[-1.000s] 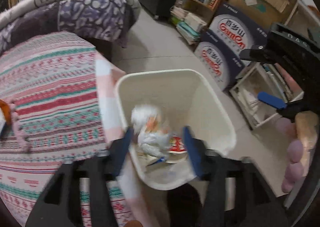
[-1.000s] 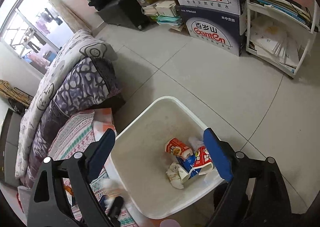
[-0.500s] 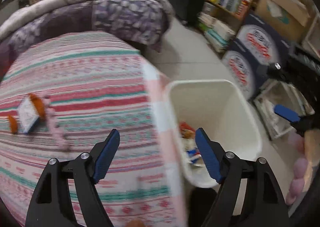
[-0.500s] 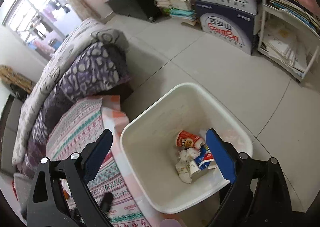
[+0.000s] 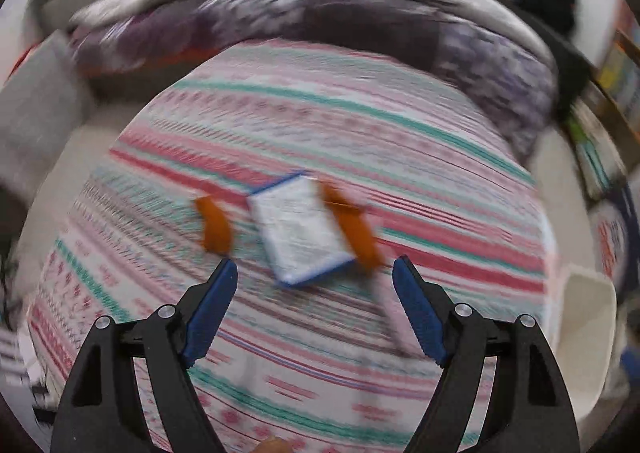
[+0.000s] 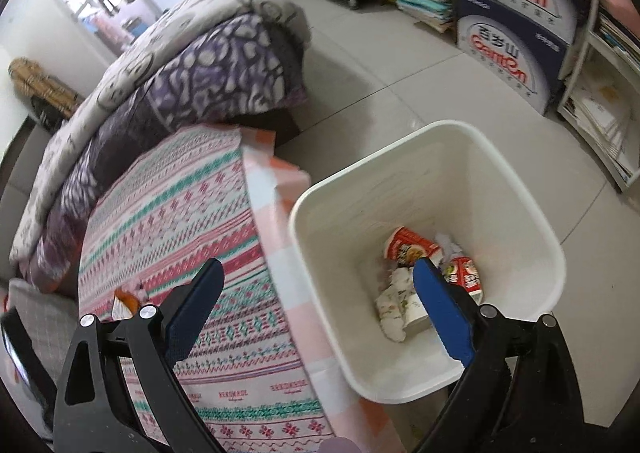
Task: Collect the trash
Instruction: 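Grasp an orange strip with the left gripper while the right grasps another orange strip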
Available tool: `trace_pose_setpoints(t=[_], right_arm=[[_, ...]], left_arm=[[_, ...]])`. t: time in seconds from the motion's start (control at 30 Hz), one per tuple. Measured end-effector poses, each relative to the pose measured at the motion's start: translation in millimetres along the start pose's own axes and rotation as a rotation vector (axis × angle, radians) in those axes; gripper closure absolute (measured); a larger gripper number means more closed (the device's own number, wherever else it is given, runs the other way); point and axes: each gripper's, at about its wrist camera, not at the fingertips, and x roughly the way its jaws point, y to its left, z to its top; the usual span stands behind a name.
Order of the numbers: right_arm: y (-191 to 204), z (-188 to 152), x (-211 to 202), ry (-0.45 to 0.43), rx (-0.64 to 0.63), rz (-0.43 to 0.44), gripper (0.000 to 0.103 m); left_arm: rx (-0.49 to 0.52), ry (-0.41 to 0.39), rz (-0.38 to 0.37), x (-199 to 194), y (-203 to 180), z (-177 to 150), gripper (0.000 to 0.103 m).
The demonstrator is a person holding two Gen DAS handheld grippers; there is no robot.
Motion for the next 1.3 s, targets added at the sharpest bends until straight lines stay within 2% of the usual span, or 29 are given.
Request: trace_pose_setpoints(t=[0.1,0.2,0.3,0.5,0.57,0.67,0.8,1.03,1.13,1.3], right_arm=[[12.9,-4.2,5.7,0.014,-0.029,0.003,0.012],[26.3,-8.1,11.4,0.02,-0.071,-0.004,0.012],[40.7,-13.4,17.4,0.024,-0.118,-0.016,0.012],[72.6,-26.6,33.9,0.05,-0.213,-0.022,0.012],[84.7,-32.4,39.0,0.053,-0.252,-0.019,0.012],[106.0,-41.3,45.0,0.044,-0.324,0.001,0.012],[142.6,-53.4,55.1,0.04,-0.451,0.046,0.014],[204.4,-69.1,80.5,0.064,-0.58,0.165,0.032],[229.2,-75.9,89.8,0.071,-0.622,0.204,0.033],[252.9,-83.0,108.8,0.094,-0.68,0.202,0.034]], left_arm=[[-0.081,0.018,0.05,17.8,34.7,13.5,0.025],[-0.132,0.038,0.056,36.2,57.9,25.6,0.026],[-0.182,0.07,0.034,55.1,72.8,35.4,0.036],[-0.229,0.173,-0.015,88.0,91.5,29.7,0.066],[-0.21,0.162,-0.006,88.7,92.2,27.7,0.074],[-0.203,0.16,-0.043,83.3,98.0,25.7,0.082],[-0.245,0.141,-0.044,67.3,116.0,24.8,0.083],[-0.291,0.075,-0.058,29.9,141.7,28.7,0.083],[-0.309,0.079,-0.083,22.9,144.4,28.7,0.083],[-0.312,0.087,-0.089,21.8,145.3,28.0,0.083]])
